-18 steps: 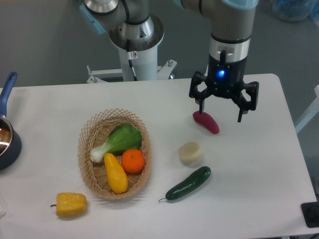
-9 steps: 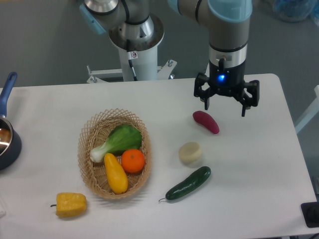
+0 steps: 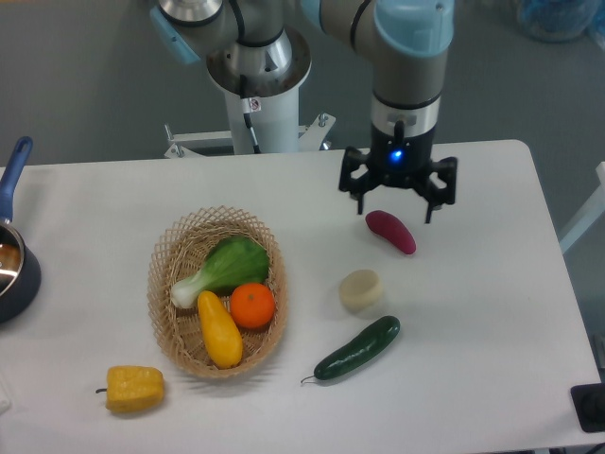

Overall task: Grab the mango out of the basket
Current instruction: 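Move the open gripper over the wicker basket toward the yellow fruit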

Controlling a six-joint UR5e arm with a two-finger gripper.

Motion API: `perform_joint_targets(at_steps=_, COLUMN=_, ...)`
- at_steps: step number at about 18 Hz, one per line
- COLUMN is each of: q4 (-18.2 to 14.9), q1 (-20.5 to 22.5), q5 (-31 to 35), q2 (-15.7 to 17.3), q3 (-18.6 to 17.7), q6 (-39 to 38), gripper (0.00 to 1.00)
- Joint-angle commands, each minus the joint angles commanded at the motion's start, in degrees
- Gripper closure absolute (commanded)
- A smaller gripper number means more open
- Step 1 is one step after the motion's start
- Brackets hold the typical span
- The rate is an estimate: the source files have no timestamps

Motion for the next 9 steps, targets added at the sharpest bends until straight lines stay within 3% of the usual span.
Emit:
perform_joint_targets(at_steps=4, q4=0.5, q1=-4.0, q5=0.0, q2=-1.3, q3=-1.5, q6=-11.4, gripper=0.00)
perform_joint_targets(at_steps=7, q4=4.7, q1=-7.9, q5=0.1, q2=-4.1, q3=-1.6, q6=-15.3, gripper=0.00)
perform_joint_targets(at_steps=9, q4=5.3, q1=-10.9, q5=0.2, q2=-5.4, q3=-1.6, q6=-17.6, gripper=0.00)
